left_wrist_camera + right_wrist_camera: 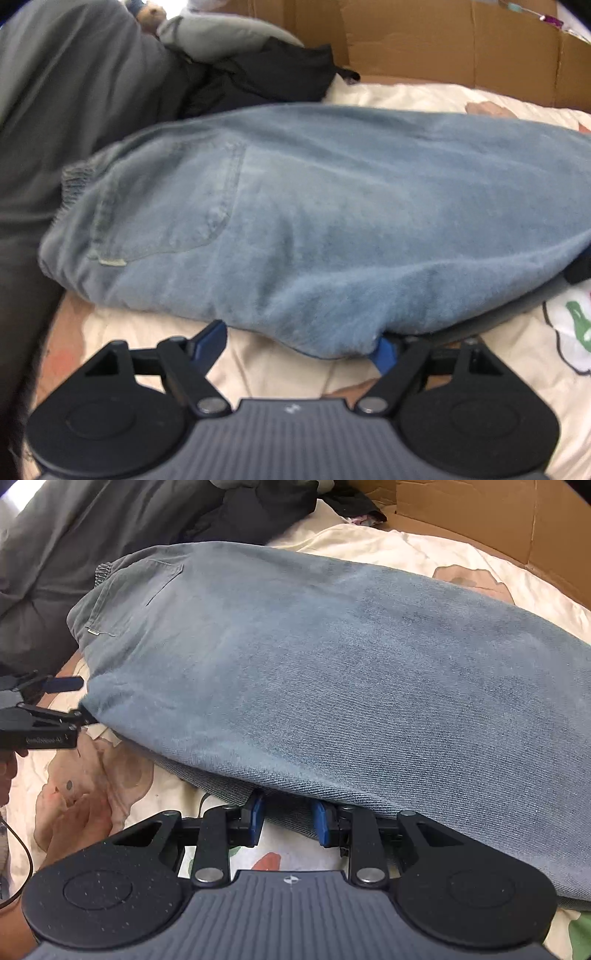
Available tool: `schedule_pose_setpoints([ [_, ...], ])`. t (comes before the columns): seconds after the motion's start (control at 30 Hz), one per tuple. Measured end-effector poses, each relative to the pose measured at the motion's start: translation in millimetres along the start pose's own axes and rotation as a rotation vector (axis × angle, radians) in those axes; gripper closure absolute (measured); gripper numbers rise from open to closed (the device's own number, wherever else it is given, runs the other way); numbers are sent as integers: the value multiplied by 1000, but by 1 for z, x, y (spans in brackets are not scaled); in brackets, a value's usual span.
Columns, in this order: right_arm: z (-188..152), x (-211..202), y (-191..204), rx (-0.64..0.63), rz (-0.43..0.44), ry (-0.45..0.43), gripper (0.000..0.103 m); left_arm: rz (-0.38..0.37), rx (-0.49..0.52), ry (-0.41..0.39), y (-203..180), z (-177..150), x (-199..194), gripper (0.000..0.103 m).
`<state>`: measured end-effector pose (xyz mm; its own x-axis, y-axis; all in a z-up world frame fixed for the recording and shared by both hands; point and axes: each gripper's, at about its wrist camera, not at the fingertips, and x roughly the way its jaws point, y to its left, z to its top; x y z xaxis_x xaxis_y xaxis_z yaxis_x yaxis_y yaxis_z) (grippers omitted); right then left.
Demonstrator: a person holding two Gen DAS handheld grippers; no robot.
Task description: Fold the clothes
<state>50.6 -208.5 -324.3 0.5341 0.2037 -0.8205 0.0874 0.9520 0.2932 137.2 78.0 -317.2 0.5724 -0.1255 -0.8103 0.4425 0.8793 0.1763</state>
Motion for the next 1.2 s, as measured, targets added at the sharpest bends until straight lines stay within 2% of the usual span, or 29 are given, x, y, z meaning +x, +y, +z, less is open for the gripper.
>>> schedule_pose_setpoints([
  [0.1,0,0,1,1,-1,-2,70,-84,-158,43,8,-1,9,24],
  [0.23,-1,1,1,3,-2,-4,70,-98,-290,56,14,-1,17,24],
  [0.3,-1,1,1,1,-3,-5,70,-115,-311,49,15,0,19,34],
  [0.33,-1,1,1,0,-3,-5,70,-125,-314,51,16,1,19,51],
  [0.37,-1,0,1,0,-1,-6,70,-136,-312,57,17,1,20,59],
  [0.4,-1,0,0,2,1,-6,70,-147,-310,63,19,1,20,62],
  [0.47,0,-1,-1,6,4,-4,72,-152,-268,82,20,0,17,78],
  [0.53,1,-4,-4,20,5,-3,72,-156,-229,104,22,-2,13,82],
  [0.67,1,-10,-10,39,-1,-8,73,-147,-152,129,22,-3,1,86],
  [0.83,-6,-21,-24,51,-22,-7,72,-145,-164,177,25,-1,-3,88],
  [1.1,-22,-48,-54,114,-29,-9,72,-153,-79,210,22,2,-12,89],
  [1.13,-24,-52,-58,123,-28,-11,72,-157,-60,217,22,2,-15,94],
  [1.2,-29,-62,-65,141,-27,-17,72,-153,-52,225,26,1,-24,95],
])
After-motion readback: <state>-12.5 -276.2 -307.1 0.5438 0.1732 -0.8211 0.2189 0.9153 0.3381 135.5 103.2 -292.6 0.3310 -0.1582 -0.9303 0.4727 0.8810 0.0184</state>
